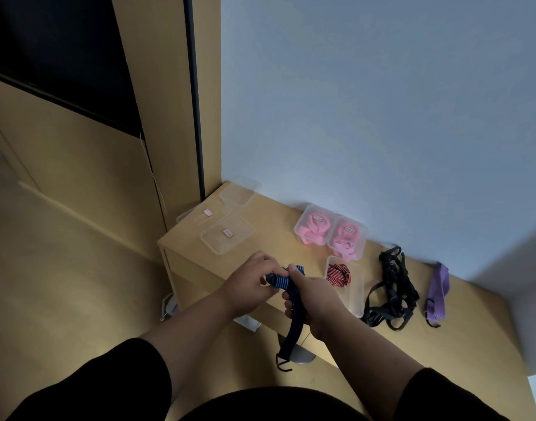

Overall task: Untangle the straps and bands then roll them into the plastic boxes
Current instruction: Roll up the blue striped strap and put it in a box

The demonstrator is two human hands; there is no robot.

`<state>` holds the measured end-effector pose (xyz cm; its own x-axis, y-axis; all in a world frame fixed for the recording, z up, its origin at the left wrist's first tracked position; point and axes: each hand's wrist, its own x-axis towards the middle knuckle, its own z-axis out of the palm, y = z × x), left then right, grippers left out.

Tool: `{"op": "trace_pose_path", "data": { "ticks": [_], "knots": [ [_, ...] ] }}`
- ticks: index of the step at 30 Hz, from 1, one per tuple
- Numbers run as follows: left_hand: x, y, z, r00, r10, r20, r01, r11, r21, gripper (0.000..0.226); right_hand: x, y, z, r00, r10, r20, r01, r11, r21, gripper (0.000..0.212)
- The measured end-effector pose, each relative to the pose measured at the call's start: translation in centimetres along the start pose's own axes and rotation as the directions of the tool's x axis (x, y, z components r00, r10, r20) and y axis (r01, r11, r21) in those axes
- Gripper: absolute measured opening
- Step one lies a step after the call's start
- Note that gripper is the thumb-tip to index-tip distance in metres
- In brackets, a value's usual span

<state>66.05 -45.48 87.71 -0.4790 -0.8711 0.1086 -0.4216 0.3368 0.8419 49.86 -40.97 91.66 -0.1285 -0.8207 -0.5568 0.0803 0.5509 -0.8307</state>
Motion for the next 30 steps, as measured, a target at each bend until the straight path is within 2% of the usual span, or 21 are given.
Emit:
{"op": "trace_pose_path", "data": {
  "ticks": [2, 4, 5, 8, 11, 13, 17, 20, 22, 25, 27, 28, 29, 30],
  "knots": [
    [-0.1, 0.2, -0.1, 0.997, -0.084, 0.0, 0.083, 0.989, -0.124, 0.037, 0.0, 0.0, -0.1, 0.999, -0.036, 0.017, 0.036, 0.999, -0.022, 0.042],
    [-0.3, 0.6, -0.3, 0.968, -0.248, 0.05, 0.25, 0.909, -0.333, 0.037, 0.1, 0.1, -0.2, 0.997, -0.063, 0.049, 0.064, 0.998, -0.013, 0.037],
    [-0.3, 0.6, -0.2, 0.954, -0.287, 0.09, 0.298, 0.863, -0.407, 0.034, 0.1, 0.2, -0.2, 0.995, -0.075, 0.068, 0.075, 0.997, -0.005, 0.036],
    [-0.3, 0.2, 0.0, 0.958, -0.255, 0.133, 0.287, 0.873, -0.395, 0.037, -0.3, 0.0, -0.1, 0.993, -0.088, 0.085, 0.09, 0.995, -0.029, 0.027],
    [-0.2, 0.0, 0.3, 0.961, -0.266, 0.07, 0.271, 0.869, -0.415, 0.04, -0.3, -0.2, -0.3, 0.995, -0.073, 0.062, 0.079, 0.992, -0.099, 0.027],
    [-0.1, 0.0, 0.4, 0.968, -0.25, -0.017, 0.227, 0.906, -0.358, 0.038, -0.2, -0.1, -0.5, 0.997, -0.042, 0.069, 0.049, 0.993, -0.108, 0.028],
    [-0.1, -0.1, 0.1, 0.989, -0.077, -0.128, 0.077, 0.997, -0.006, 0.03, -0.5, -0.3, -0.5, 0.995, 0.006, 0.099, -0.007, 1.0, 0.013, 0.036],
    [-0.3, -0.2, 0.2, 0.994, 0.071, -0.079, -0.062, 0.992, 0.11, 0.029, -0.7, -0.4, -0.2, 0.997, 0.05, 0.061, -0.056, 0.992, 0.112, 0.048],
    [-0.5, -0.2, 0.5, 0.991, 0.129, -0.04, -0.124, 0.986, 0.114, 0.028, -0.6, -0.5, -0.3, 0.998, 0.058, 0.022, -0.061, 0.989, 0.135, 0.046],
    [-0.7, 0.3, 0.7, 0.996, 0.087, -0.033, -0.089, 0.995, -0.04, 0.034, -0.2, -0.5, -0.6, 0.999, 0.037, -0.016, -0.035, 0.993, 0.114, 0.033],
    [-0.7, 0.9, 0.6, 0.999, -0.048, -0.021, 0.041, 0.967, -0.25, 0.036, -0.1, -0.5, -0.9, 1.0, 0.006, 0.006, -0.007, 0.996, 0.089, 0.029],
    [-0.7, 1.2, 0.6, 0.99, -0.139, 0.012, 0.134, 0.92, -0.368, 0.038, 0.0, -0.6, -1.0, 1.0, -0.008, 0.023, 0.006, 0.998, 0.069, 0.027],
    [-0.6, 1.3, 0.6, 0.974, -0.218, 0.055, 0.22, 0.871, -0.439, 0.039, 0.0, -0.6, -1.0, 0.999, -0.018, 0.035, 0.016, 0.999, 0.046, 0.026],
    [-0.5, 1.3, 0.5, 0.961, -0.263, 0.084, 0.273, 0.856, -0.439, 0.039, -0.1, -0.6, -1.0, 0.999, -0.024, 0.041, 0.023, 0.999, 0.025, 0.024]
  ]
}}
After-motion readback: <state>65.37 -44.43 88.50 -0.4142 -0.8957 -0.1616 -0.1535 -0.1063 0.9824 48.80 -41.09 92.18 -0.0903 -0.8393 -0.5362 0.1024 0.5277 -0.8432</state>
